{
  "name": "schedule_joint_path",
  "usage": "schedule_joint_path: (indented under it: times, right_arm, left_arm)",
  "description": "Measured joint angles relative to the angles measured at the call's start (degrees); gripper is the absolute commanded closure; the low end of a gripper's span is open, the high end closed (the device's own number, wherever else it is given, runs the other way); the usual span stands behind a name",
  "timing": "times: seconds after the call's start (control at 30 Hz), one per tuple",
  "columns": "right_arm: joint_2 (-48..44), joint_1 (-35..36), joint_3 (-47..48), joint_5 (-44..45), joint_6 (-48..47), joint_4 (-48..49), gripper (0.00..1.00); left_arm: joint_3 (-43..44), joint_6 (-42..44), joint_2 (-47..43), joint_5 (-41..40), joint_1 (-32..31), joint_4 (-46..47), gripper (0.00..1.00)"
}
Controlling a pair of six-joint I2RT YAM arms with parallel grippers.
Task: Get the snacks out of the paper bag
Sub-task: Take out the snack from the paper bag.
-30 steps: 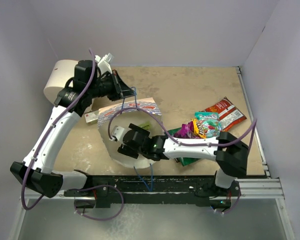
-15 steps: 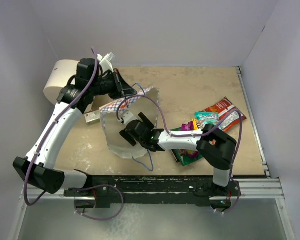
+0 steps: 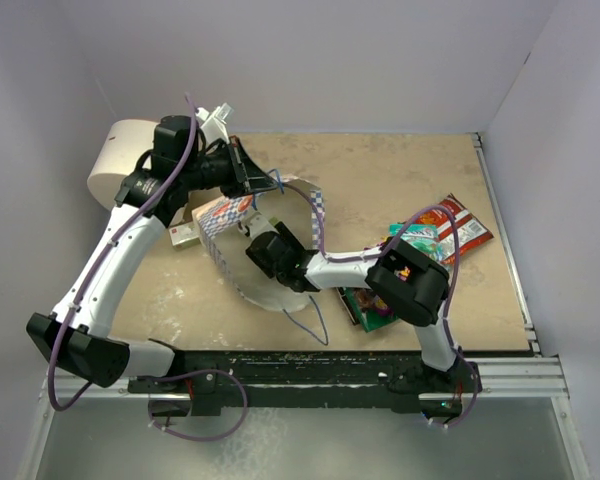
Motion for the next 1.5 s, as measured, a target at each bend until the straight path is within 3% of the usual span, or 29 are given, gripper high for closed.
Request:
schedule_joint_path:
  times: [0.1,0.33,0.57,1.1,1.5]
  right_arm:
    - [1.4,-0.7,1.4,-0.1,-1.4,0.6,0.63]
    - [2.1,-1.3,1.6,-0.2,-5.4,1.4,1.0]
    - [0.7,-1.4,0.8,-2.3,-7.8,1.8,1.0]
    - [-18.3,-0.7,-17.0,-19.2,-20.7,10.6,1.0]
    - [-39.2,-0.7,-21.6,-26.9,-21.2,-2.7,1.0]
  left_arm:
    - [0.0,0.0,0.1,0.1,0.0,-0.1,1.0]
    - [0.1,0.2,0.3,0.1,0.0,-0.7,1.0]
    - [0.4,0.2,1.0,0.0,0.0,-0.9,1.0]
    - [0.4,1.1,0.7,-0.5,0.0,-1.1,1.0]
    - [0.4,0.9,-0.3,-2.9,0.0,-2.2,1.0]
